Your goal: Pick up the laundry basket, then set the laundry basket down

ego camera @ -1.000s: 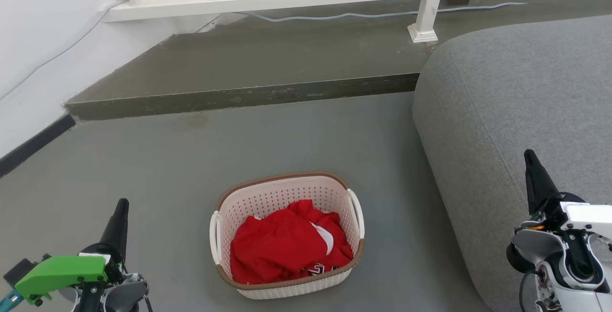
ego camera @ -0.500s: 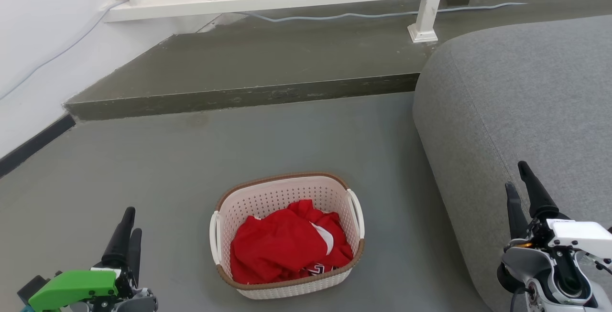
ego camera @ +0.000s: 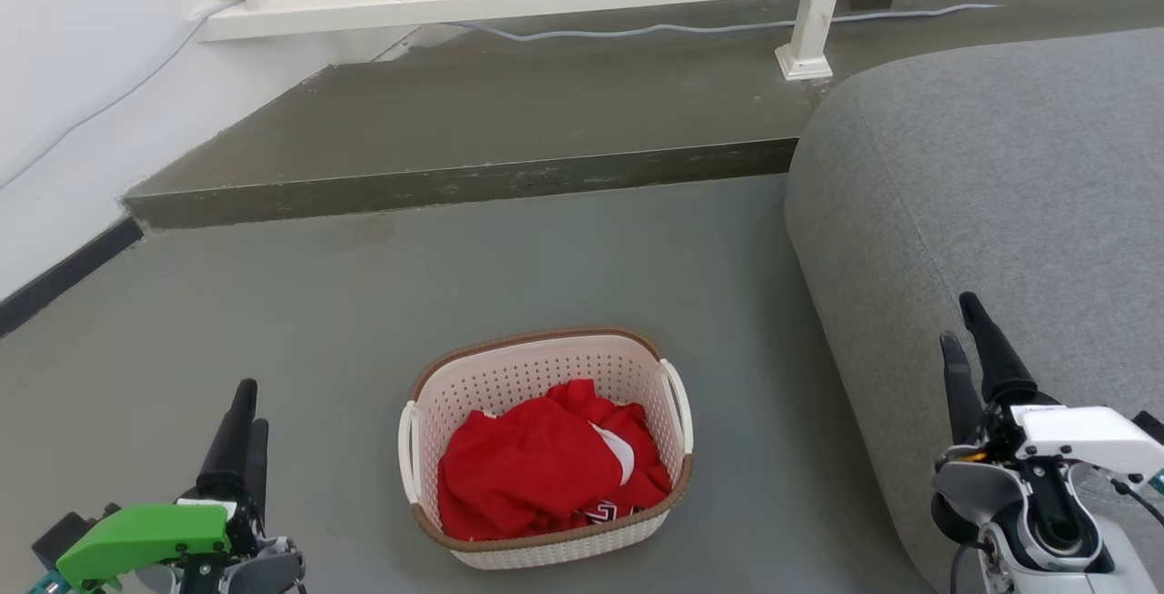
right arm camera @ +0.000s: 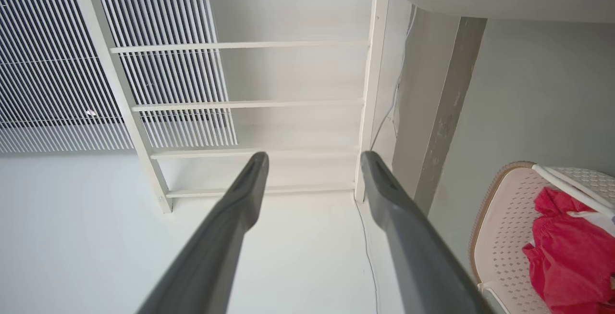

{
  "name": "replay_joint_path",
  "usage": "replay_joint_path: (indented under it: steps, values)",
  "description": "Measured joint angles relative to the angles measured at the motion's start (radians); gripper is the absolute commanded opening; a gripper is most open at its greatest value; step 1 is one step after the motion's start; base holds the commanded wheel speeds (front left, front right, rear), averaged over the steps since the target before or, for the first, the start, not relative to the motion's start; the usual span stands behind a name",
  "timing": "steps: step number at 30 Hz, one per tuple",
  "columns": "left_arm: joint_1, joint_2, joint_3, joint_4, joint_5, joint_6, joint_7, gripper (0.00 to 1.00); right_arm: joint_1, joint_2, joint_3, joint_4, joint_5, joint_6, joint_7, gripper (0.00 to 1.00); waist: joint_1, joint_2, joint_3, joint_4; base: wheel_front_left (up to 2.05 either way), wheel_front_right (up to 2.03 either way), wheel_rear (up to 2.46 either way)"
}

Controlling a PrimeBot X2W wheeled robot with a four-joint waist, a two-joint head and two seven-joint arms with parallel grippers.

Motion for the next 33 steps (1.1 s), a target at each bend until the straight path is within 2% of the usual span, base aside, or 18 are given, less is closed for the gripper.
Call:
replay_joint_path:
  steps: [15, 21, 33]
  values:
    - [-0.001, 0.032, -0.057, -0.024, 0.128, 0.000, -0.058, 1.00, -0.024, -0.024, 0.105, -0.012, -0.117, 0.000, -0.054, 1.00, 0.0000, 0.0000, 0.001, -0.001, 0.00, 0.00, 0.00]
    - [-0.002, 0.054, -0.077, -0.025, 0.215, 0.000, -0.084, 1.00, -0.046, -0.047, 0.153, -0.013, -0.192, 0.000, -0.081, 1.00, 0.0000, 0.0000, 0.000, -0.001, 0.00, 0.00, 0.00]
    - [-0.012, 0.076, -0.119, -0.030, 0.387, 0.035, -0.126, 1.00, -0.081, -0.078, 0.244, 0.000, -0.379, -0.002, -0.129, 1.00, 0.0000, 0.0000, 0.000, -0.001, 0.00, 0.00, 0.00]
